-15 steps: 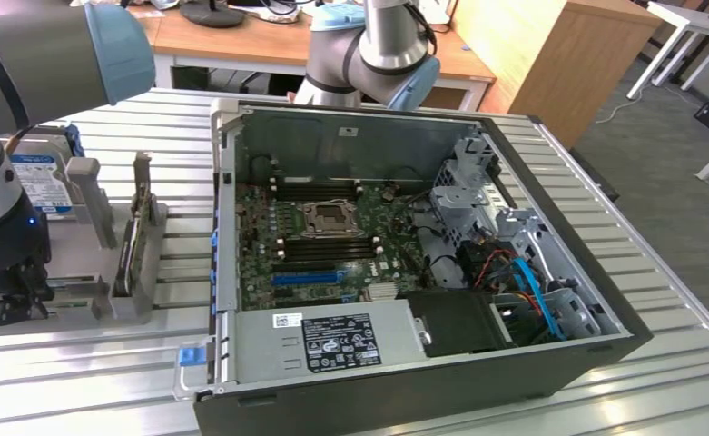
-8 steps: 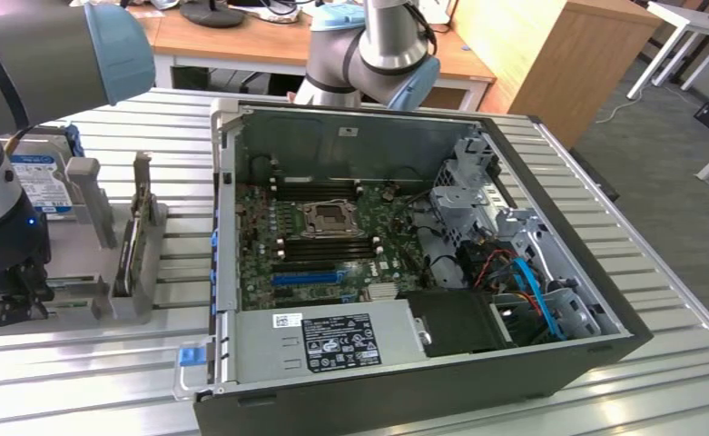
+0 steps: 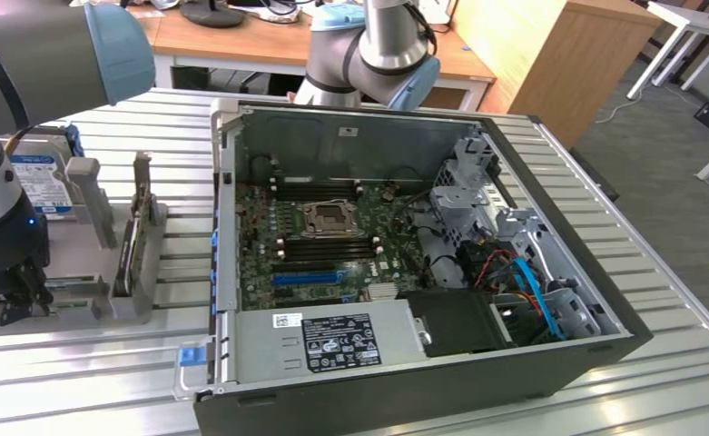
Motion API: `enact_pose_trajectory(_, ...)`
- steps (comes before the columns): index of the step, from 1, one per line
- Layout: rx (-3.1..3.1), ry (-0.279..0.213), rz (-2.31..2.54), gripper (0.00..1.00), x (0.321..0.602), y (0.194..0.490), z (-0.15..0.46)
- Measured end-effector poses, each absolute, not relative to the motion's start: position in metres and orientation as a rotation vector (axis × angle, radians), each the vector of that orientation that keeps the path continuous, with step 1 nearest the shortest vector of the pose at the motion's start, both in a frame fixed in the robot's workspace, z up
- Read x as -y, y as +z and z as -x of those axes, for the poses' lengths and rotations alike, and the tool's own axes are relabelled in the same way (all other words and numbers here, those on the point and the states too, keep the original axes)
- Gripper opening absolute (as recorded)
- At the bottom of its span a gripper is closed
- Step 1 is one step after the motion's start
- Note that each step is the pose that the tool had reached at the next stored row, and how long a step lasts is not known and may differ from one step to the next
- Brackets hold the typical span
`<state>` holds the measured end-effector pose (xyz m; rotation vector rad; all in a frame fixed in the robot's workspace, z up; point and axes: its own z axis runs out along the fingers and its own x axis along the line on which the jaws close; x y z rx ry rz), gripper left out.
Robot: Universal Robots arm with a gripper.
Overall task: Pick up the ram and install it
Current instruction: 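Pick up the ram and move it above insertion slot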
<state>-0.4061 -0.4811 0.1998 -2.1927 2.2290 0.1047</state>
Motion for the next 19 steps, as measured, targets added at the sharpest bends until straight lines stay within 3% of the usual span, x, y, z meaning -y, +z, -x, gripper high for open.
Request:
enact_pose_trajectory(7, -2.229, 0.105, 2.193, 0.19, 0.4811, 0.1998, 0.4061)
enact_pose_trajectory(9, -2.229, 0.105, 2.193, 0.12, 0.4811, 0.1998, 0.4061)
enact_pose_trajectory(19, -2.225, 0.105, 2.197, 0.12, 0.4811, 0.1998, 0.4062)
